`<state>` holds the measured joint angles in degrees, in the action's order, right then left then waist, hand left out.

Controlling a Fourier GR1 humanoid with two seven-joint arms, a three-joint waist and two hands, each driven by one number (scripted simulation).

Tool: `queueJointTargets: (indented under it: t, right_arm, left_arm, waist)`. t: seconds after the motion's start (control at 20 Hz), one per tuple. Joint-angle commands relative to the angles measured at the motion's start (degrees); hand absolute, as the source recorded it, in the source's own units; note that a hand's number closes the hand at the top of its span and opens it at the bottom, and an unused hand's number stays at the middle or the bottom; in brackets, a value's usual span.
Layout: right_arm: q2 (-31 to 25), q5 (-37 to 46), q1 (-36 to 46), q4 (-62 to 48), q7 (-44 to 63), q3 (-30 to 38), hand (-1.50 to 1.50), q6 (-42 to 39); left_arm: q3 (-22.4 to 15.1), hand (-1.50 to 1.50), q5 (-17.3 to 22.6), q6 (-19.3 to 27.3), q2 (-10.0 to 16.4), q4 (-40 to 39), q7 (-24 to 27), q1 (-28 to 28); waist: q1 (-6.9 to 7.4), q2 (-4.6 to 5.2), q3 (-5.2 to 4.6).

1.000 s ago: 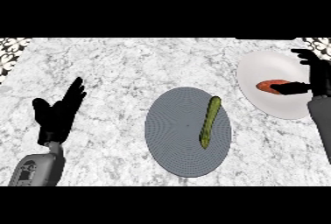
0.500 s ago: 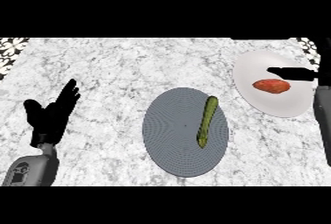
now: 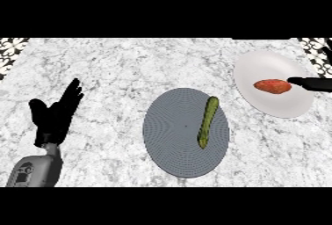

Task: Pick the sweet potato from the placemat and place it in the plate

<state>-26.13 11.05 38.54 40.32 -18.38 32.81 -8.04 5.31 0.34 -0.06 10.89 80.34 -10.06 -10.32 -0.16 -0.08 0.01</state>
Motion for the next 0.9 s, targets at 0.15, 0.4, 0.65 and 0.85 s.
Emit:
queueJointTargets:
  t: [0.15,0.4,0.65,0.85]
  right_arm:
    - [-3.52,-4.26,-5.01,0.09,-4.13,-1.0,-1.5,-3.88]
    - [-9.08,-5.34,-4.72,-8.3,-9.49,0.53,-1.5,-5.72]
    - [-9.98,-4.69,-2.03,-11.01,-10.44,-1.0,-1.5,-2.68]
    - [-12.01,-3.48,-7.57,-15.69,-17.12,-1.29,-1.5,-3.26]
  left_arm:
    - [0.32,0.0,-0.05,-0.3,-0.49,2.37,-0.62,1.94]
    - [-0.22,0.0,-1.49,0.26,-0.96,1.77,0.22,1.17]
    - [2.93,0.0,2.07,-3.95,2.79,2.28,-3.3,-0.59]
    - [0.69,0.0,-1.23,-0.01,-1.17,-1.06,0.22,-1.86]
  waist:
    - [0.41,0.09,0.01]
    - [0.61,0.23,0.03]
    - [0.91,0.23,0.04]
    - [0.77,0.38,0.07]
